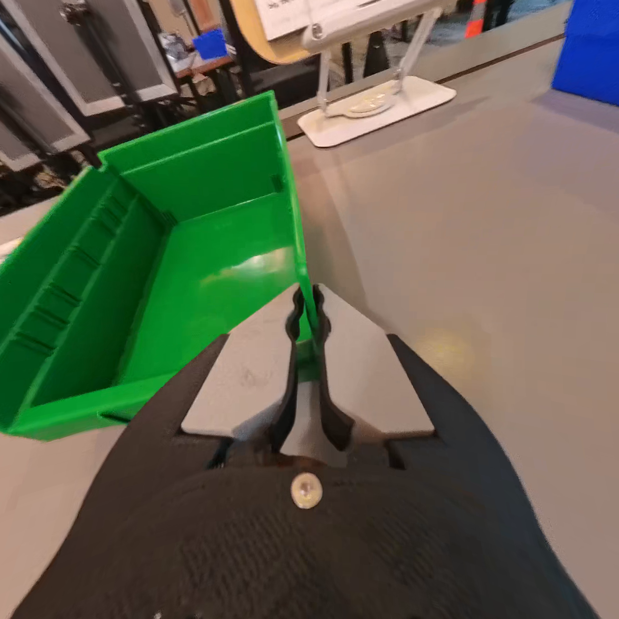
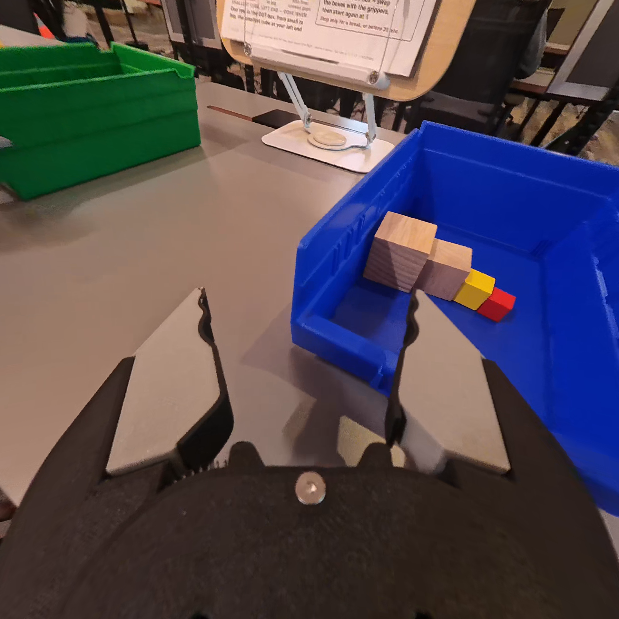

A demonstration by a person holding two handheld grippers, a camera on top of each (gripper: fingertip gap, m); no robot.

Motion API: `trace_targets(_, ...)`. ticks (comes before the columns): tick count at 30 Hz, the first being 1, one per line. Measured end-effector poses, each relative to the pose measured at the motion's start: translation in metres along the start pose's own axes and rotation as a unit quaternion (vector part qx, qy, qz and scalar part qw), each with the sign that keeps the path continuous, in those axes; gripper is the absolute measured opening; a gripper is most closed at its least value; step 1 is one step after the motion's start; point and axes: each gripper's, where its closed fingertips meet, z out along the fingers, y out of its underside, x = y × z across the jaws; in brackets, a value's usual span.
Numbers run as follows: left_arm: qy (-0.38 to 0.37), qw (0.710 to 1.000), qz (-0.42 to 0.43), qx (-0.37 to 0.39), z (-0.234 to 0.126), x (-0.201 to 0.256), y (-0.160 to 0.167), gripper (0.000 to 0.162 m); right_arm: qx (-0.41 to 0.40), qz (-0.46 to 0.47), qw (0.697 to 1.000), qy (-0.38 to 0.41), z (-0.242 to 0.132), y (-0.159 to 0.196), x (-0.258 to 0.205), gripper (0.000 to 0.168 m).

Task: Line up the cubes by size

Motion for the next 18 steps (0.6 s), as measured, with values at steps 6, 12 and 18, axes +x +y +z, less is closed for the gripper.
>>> trace_targets(6, 0.006, 1.000, -0.022, 0.016, -0.015, -0.014, -0.005, 0.000, -0.065, -0.027, 0.997, -0.010, 0.024, 0.008, -0.002, 0.026)
trace_targets(12, -0.015, 0.996, -0.030, 0.086, -0.060, -0.036, -0.044, 0.000, -0.090, -0.054, 0.994, 0.014, 0.030, 0.006, -0.002, 0.012)
trace_targets(18, 0.035, 0.977, -0.125, 0.169, -0.100, -0.061, -0.081, 0.001, -0.084, -0.052, 0.995, -0.024, 0.041, -0.003, -0.053, 0.014)
